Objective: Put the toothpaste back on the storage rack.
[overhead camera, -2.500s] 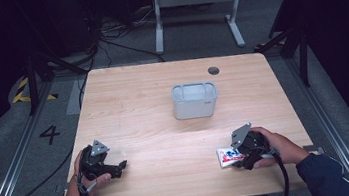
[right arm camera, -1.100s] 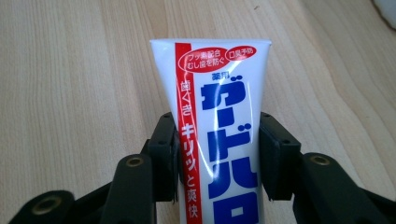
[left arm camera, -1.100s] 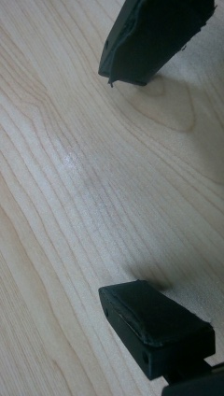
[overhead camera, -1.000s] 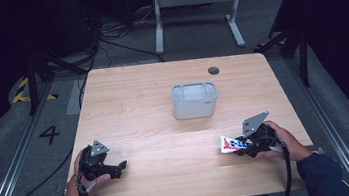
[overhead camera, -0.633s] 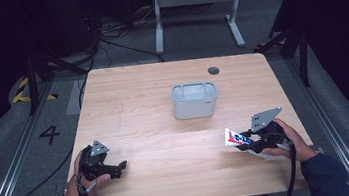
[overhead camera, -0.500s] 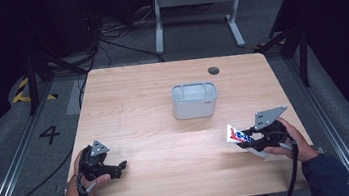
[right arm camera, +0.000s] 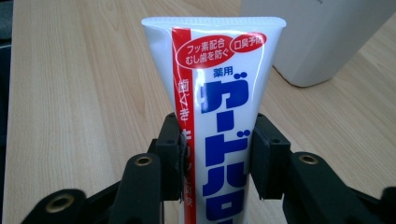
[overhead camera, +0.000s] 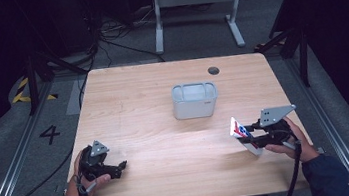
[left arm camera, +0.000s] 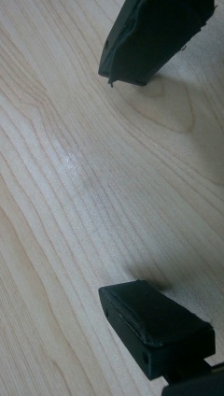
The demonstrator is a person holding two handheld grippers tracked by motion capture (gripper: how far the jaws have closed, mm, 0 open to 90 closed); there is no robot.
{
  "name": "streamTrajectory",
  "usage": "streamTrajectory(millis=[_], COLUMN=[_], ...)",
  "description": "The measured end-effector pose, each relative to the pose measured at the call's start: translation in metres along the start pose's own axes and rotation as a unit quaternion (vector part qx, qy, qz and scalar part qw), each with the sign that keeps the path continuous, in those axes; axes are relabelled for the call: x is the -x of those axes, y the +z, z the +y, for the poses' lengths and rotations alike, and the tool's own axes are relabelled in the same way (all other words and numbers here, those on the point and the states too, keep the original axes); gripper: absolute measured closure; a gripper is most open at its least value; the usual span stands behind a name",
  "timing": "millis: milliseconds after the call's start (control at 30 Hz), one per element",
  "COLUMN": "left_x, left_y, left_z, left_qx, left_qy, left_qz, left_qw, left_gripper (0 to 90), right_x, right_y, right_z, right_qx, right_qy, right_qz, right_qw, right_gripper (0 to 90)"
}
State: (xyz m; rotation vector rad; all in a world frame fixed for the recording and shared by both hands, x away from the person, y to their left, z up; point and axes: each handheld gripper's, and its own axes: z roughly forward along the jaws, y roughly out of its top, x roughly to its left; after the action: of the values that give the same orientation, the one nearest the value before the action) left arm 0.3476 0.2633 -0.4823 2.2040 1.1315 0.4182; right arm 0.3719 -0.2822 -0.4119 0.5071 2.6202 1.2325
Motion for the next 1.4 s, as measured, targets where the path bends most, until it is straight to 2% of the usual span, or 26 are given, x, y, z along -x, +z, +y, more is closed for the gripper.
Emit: streamTrajectory(millis=[600, 867, 967, 1200, 1400], left_x=[0.000, 0.000, 0.000, 0.000, 0.000], left_y=[0.000, 0.000, 0.000, 0.000, 0.000], left_z=[0.000, 0.000, 0.000, 0.000, 0.000], left_qx=[0.000, 0.000, 0.000, 0.000, 0.001], left_qy=[0.000, 0.000, 0.000, 0.000, 0.001], left_qz=[0.000, 0.000, 0.000, 0.000, 0.001], left_qw=[1.0000, 1.0000, 1.0000, 1.0000, 1.0000], left_gripper=[0.6, 0.5, 0.6, 0.6, 0.5], right_x=[-0.001, -0.001, 0.000, -0.001, 0.000], right_y=[-0.007, -0.010, -0.010, -0.008, -0.012], right_z=[0.007, 0.014, 0.018, 0.027, 0.034], right_qx=[0.038, 0.064, 0.074, 0.079, 0.096], right_qy=[0.010, 0.013, 0.018, 0.015, 0.019], right_qz=[-0.031, -0.051, -0.051, -0.062, -0.078], right_qw=[0.9987, 0.9965, 0.9958, 0.9948, 0.9922], right_gripper=[62.6, 63.1, 63.1, 63.1, 63.1])
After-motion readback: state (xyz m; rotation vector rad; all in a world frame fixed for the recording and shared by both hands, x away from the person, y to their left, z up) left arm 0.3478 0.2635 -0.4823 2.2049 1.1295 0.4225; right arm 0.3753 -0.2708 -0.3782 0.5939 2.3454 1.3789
